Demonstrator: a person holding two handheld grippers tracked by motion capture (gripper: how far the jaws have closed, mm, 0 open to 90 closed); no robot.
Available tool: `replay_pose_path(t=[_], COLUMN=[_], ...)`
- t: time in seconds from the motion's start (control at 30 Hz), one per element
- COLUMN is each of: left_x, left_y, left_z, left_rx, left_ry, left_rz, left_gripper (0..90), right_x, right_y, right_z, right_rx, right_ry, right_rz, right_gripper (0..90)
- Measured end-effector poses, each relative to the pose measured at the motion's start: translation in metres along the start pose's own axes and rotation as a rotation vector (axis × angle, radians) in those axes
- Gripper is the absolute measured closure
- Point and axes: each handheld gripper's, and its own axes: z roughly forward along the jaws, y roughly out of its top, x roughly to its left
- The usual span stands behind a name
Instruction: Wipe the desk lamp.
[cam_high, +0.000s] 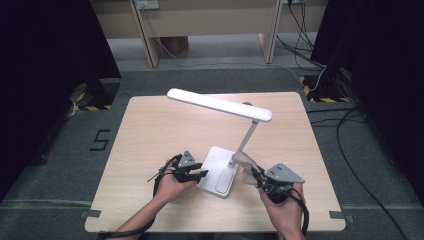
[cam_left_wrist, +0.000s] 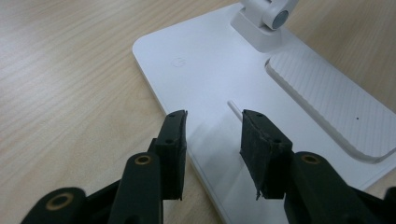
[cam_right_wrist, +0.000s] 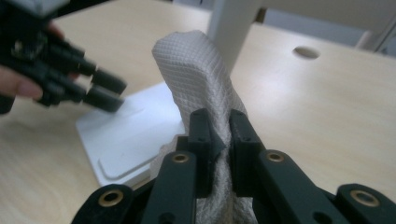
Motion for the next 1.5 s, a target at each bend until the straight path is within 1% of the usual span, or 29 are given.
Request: replay_pose_path(t=[0.1,0.2,0.33,0.47,0.57,0.7,0.8,0.9,0.97,1.13,1.23,1.4,1.43,1.5], left_x=[-0.001,-0.001,0.000,0.001,0.002,0.002,0.002,0.002,0.002,0.001,0.002,0.002,0.001,0.001], left_y=[0.000,0.000,-0.001,-0.001,-0.001,-0.002,-0.002,-0.002,-0.002,-0.002,-0.002,-0.002,-0.002,-0.003], left_z=[0.002,0.003,0.003,0.003,0.003,0.003,0.003,0.003,0.003,0.003,0.003,0.003,0.003,0.004], left_rx=[0.001,-0.002,-0.005,-0.007,-0.008,-0.010,-0.013,-0.013,-0.013,-0.016,-0.016,-0.017,-0.020,-0.022], left_ry=[-0.010,-0.008,-0.014,-0.022,-0.022,-0.023,-0.023,-0.023,-0.024,-0.027,-0.031,-0.030,-0.027,-0.027], left_rz=[0.001,0.005,-0.006,-0.016,-0.019,-0.022,-0.027,-0.027,-0.027,-0.026,-0.026,-0.026,-0.026,-0.027], left_gripper=[59.8,59.8,60.2,60.2,60.2,60.2,60.5,60.7,60.8,61.8,62.2,62.3,62.4,62.5], right_x=[-0.007,-0.008,-0.013,-0.018,-0.019,-0.020,-0.020,-0.022,-0.022,-0.018,-0.016,-0.016,-0.017,-0.016], right_y=[0.012,0.025,0.041,0.057,0.064,0.070,0.073,0.076,0.078,0.076,0.076,0.080,0.081,0.082], right_z=[-0.014,-0.025,-0.034,-0.040,-0.043,-0.046,-0.047,-0.046,-0.043,-0.029,-0.024,-0.028,-0.029,-0.032], right_rx=[-0.071,-0.134,-0.224,-0.296,-0.327,-0.368,-0.387,-0.407,-0.406,-0.375,-0.371,-0.392,-0.401,-0.414], right_ry=[-0.033,-0.060,-0.094,-0.118,-0.123,-0.137,-0.144,-0.165,-0.167,-0.174,-0.179,-0.191,-0.198,-0.200], right_rz=[0.006,0.001,-0.001,0.000,0.006,0.008,0.018,0.025,0.036,0.033,0.044,0.053,0.043,0.056], right_gripper=[82.0,82.0,82.0,82.0,82.0,82.0,82.0,82.0,82.0,81.9,81.9,81.9,81.9,81.9])
